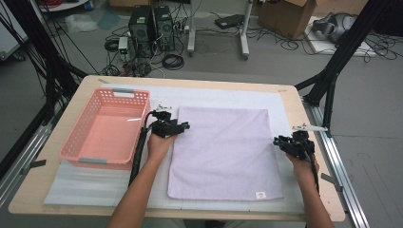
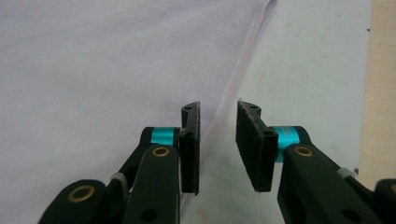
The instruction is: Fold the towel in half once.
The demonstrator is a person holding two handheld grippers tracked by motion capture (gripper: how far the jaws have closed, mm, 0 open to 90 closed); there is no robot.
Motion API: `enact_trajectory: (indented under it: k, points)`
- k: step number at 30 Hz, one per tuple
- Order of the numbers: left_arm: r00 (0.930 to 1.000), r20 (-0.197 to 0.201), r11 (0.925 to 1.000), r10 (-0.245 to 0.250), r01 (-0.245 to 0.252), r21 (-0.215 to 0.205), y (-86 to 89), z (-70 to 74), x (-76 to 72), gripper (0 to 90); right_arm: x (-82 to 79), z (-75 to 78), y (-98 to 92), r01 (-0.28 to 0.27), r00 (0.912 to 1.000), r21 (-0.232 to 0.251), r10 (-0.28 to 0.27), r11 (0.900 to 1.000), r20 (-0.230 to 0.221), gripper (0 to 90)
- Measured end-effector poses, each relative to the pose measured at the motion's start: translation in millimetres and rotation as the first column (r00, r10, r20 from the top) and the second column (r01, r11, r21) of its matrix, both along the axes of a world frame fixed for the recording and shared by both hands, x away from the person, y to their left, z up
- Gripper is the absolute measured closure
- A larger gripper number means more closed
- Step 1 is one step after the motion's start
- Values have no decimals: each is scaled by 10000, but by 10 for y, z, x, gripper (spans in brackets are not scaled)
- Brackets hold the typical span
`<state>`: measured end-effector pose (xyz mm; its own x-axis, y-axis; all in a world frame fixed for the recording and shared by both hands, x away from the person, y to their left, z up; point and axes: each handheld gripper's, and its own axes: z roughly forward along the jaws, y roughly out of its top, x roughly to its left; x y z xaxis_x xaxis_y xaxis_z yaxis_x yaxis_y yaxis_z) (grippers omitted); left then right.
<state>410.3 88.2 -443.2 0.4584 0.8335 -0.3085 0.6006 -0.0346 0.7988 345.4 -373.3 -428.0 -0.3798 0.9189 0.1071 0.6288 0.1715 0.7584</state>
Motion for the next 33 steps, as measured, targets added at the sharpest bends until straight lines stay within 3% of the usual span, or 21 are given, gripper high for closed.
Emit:
enact_trajectory:
  k: [4,5,7,15,18,21,27,31,32,33]
  points:
    - [9993,-51,9991,-367,368,232,5,15,-116,426,-217,-7,20,-419,9991,-47,420,9991,46,671]
    - [9986,320,9982,-410,395,450,-5,26,-174,426,-273,-7,27,-539,9985,-111,540,9985,49,673]
    - [9975,523,9972,-465,432,615,-11,42,-248,436,-393,-11,33,-692,9975,65,691,9976,171,685]
    - [9940,854,9976,-690,694,-18,67,83,-603,435,-860,-26,26,-1041,9945,54,1040,9946,128,722]
    - [9926,811,9955,-903,922,-206,79,74,-765,435,-1002,-48,26,-1089,9940,99,1089,9940,12,725]
    - [9926,692,9945,-997,1017,-261,102,47,-940,435,-1123,-71,42,-1291,9916,439,1292,9907,14,732]
    - [9950,343,9953,-934,942,-229,218,17,-1282,441,-1345,-70,109,-1394,9902,132,1395,9901,-74,708]
    - [9948,356,9954,-950,955,-110,301,15,-1494,441,-1441,-109,109,-1216,9914,-135,1208,9925,-499,674]
    - [9949,362,9954,-945,950,-120,318,8,-1537,441,-1447,-136,109,-1192,9903,-307,1166,9924,-755,685]
    - [9953,359,9958,-898,903,-117,332,0,-1576,441,-1462,-149,105,-1148,9917,-328,1126,9929,-624,762]
